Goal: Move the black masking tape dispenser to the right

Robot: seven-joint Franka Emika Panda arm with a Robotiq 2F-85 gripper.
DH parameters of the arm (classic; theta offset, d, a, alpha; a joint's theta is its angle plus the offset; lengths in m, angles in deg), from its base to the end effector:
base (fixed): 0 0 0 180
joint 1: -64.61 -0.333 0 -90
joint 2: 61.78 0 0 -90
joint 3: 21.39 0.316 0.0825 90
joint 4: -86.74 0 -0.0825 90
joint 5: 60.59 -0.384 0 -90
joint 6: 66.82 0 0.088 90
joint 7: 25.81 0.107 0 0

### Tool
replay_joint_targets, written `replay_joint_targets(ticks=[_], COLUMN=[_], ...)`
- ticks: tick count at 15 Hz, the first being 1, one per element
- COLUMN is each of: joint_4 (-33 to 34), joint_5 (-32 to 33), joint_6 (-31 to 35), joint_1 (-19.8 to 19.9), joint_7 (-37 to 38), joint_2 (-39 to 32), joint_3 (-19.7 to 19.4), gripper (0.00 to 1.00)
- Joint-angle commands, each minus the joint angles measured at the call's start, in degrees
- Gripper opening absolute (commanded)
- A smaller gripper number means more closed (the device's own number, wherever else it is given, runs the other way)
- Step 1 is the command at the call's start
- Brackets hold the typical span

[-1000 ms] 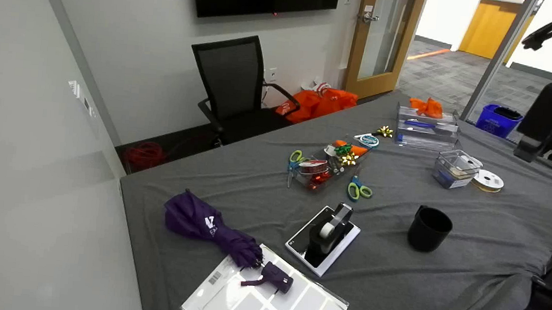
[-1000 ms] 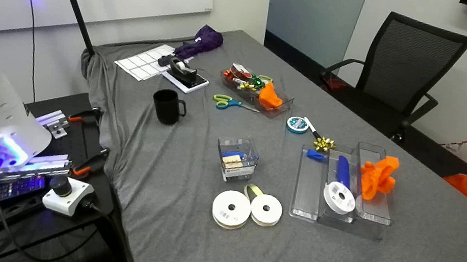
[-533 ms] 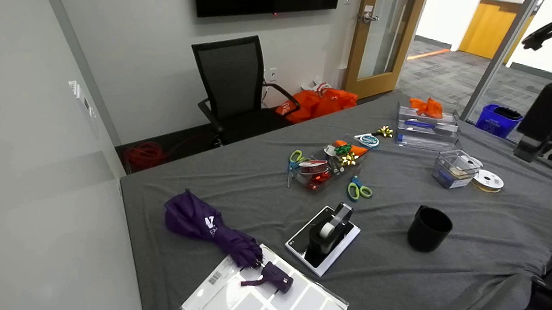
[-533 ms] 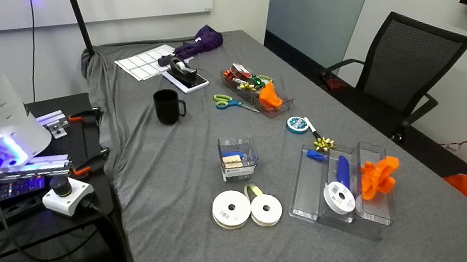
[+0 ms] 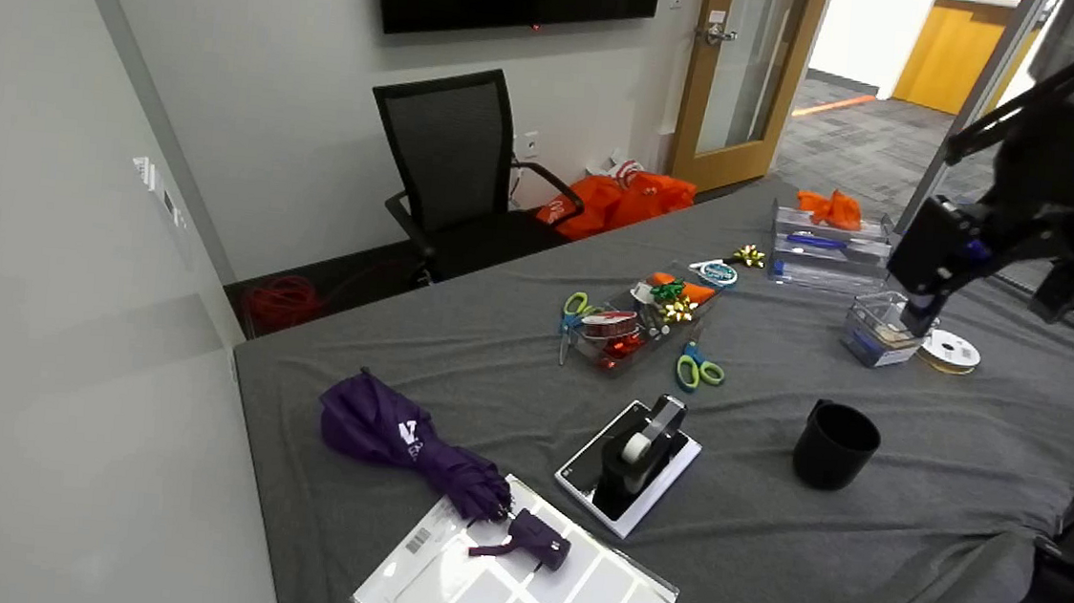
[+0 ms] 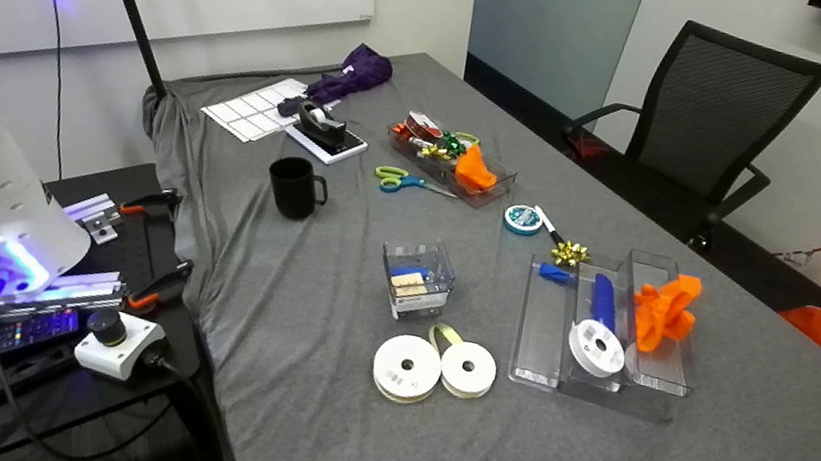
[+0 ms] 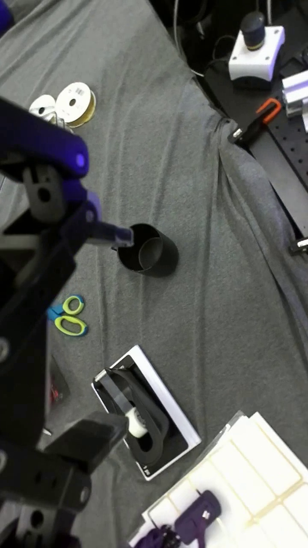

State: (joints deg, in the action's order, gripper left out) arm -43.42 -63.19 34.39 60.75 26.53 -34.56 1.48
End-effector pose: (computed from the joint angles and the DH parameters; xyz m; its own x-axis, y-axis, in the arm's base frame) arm 0.3602 0.2050 0.5196 0.8762 -0.4770 0.0696 -0.4820 -0.8665 0.1298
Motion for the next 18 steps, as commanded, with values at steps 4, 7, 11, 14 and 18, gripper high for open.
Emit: replay_joint_targets(ticks=[4, 7, 11, 14, 18], joint_4=[1.31, 1.63, 1.37, 0.48, 1.02], joint_5=[0.45, -0.32, -2.29, -0.81, -0.89], joint_6=[14.03, 21.70, 35.43, 36.37, 37.48], joint_1=[0.75, -0.44, -2.47, -3.87, -4.23], joint_7=[21.33, 30.48, 38.87, 39.89, 41.41], joint_2=[-14.54, -21.03, -27.88, -27.64, -28.74], joint_3=[-1.27, -3.08, -6.05, -7.79, -8.14], gripper=[1.00, 1.00, 1.00, 1.00, 1.00])
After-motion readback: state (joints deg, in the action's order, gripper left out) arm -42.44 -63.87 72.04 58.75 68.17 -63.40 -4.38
